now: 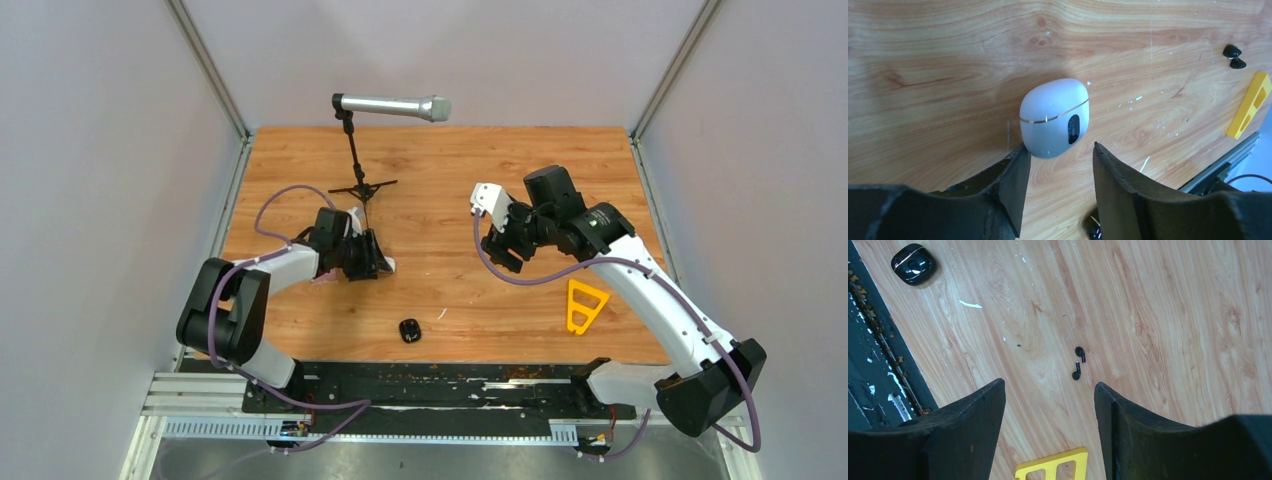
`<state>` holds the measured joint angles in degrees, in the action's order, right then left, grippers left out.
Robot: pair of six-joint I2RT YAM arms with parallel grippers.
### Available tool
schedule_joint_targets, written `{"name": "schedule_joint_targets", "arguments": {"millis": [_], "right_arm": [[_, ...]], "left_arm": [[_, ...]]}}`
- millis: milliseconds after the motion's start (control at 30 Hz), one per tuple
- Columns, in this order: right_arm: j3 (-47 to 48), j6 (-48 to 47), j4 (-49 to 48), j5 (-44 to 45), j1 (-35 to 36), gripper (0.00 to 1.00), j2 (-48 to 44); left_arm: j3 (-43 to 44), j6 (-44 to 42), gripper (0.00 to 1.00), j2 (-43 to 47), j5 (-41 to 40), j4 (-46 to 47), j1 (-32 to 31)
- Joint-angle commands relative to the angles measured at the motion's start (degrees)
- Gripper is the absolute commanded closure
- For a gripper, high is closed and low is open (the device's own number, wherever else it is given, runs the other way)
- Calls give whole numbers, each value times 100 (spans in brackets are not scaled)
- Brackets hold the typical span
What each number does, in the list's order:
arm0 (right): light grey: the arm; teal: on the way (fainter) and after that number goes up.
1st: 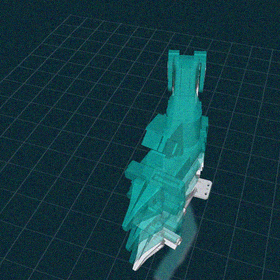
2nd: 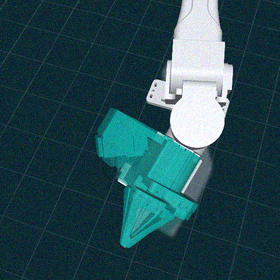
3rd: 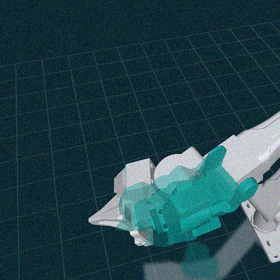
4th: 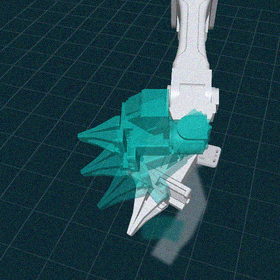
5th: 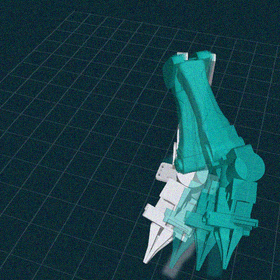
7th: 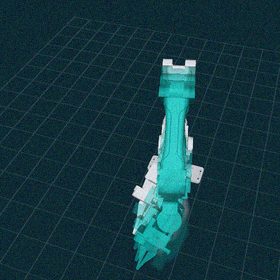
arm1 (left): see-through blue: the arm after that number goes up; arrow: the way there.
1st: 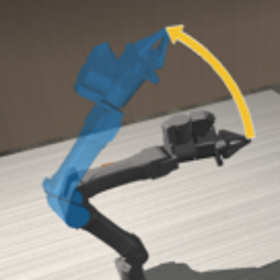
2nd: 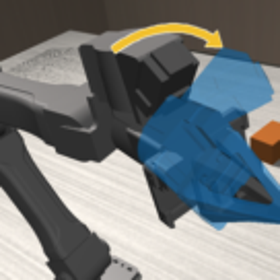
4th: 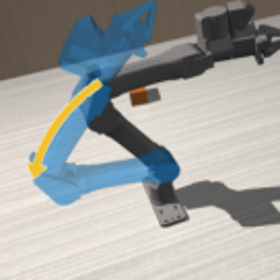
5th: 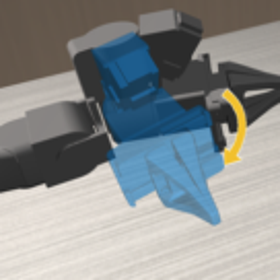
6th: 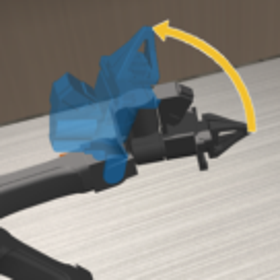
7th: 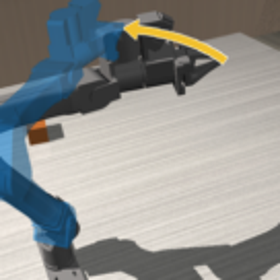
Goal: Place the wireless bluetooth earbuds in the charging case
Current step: Place the charging case at the center of the board, then pick up the charging case at the center of the board.
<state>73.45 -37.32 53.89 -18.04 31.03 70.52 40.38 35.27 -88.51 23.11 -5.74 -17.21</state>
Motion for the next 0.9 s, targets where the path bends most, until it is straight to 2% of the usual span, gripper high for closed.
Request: {"name": "schedule_joint_targets", "arguments": {"millis": [0,100,233,400,600,733,767,800,833,867], "right_arm": [[96,-83,-133,33,-20,35,-41],[75,-87,-120,13,-26,35,-35],[36,-187,-71,-15,-21,35,-35],[-138,-543,-15,-395,-5,36,-74],[-552,-1613,-219,-845,555,39,123],[-509,-2706,-308,-1172,1126,47,825],[-500,-2936,-374,-1175,1269,49,1049],[-499,-3151,-461,-1173,1402,50,1255],[-505,-3309,-646,-1172,1516,50,1481],[-511,-3434,-745,-1193,1607,49,1674]], "left_arm": [[182,-202,43,345,-113,-283,55],[244,-317,42,493,-87,-472,69],[491,-700,41,772,-56,-1171,116],[815,-1427,41,1273,121,-1971,157],[734,-1923,40,2516,-381,-2030,164],[595,-2200,36,2999,-288,-2045,187],[563,-2161,34,3060,-320,-2106,207],[522,-2065,21,3101,-346,-2144,252],[475,-1970,4,3162,-286,-2139,389],[417,-1906,1,3226,-142,-2118,545]]}}
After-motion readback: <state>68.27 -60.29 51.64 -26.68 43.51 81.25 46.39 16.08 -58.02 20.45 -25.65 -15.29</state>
